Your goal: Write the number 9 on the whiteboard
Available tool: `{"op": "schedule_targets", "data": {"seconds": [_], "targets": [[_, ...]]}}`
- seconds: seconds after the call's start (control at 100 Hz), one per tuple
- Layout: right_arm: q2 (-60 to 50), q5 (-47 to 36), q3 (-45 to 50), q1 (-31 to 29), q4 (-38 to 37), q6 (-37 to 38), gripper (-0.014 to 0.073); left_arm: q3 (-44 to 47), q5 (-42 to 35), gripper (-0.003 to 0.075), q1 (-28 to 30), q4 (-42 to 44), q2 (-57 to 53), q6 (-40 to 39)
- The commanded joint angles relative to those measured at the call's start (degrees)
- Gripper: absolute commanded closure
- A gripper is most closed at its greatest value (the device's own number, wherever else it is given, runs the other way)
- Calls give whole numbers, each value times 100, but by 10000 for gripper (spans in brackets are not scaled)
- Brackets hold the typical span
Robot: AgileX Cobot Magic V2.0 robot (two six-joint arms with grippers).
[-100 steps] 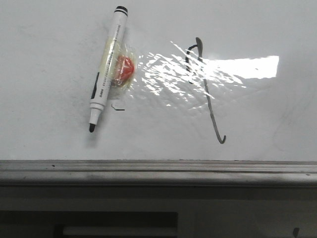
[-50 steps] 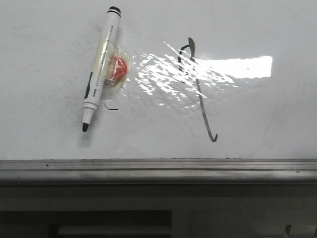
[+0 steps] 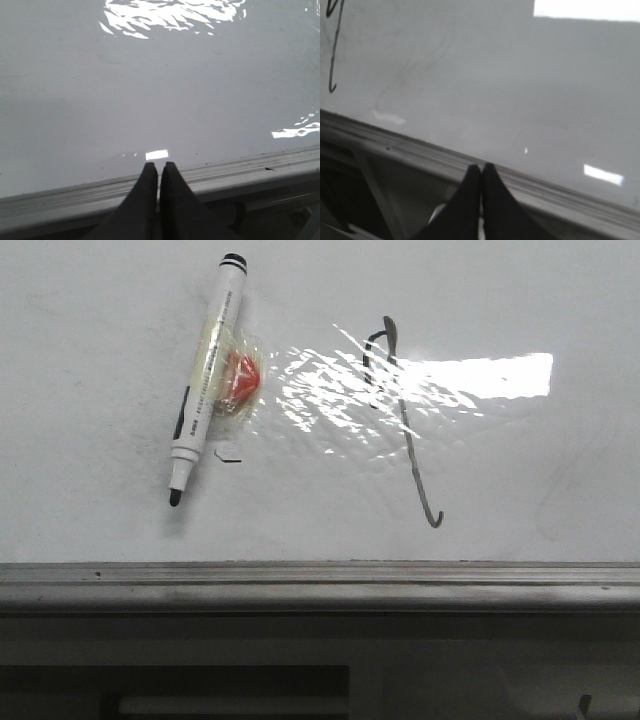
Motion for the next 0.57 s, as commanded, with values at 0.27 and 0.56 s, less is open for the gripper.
{"op": "schedule_targets", "data": {"seconds": [0.27, 0.56], "targets": [[-179, -74, 163, -61, -1151, 25, 655, 112, -218, 741, 19, -85, -136, -53], [-179, -74, 163, -61, -1151, 25, 655, 112, -218, 741, 19, -85, -136, -53]]}}
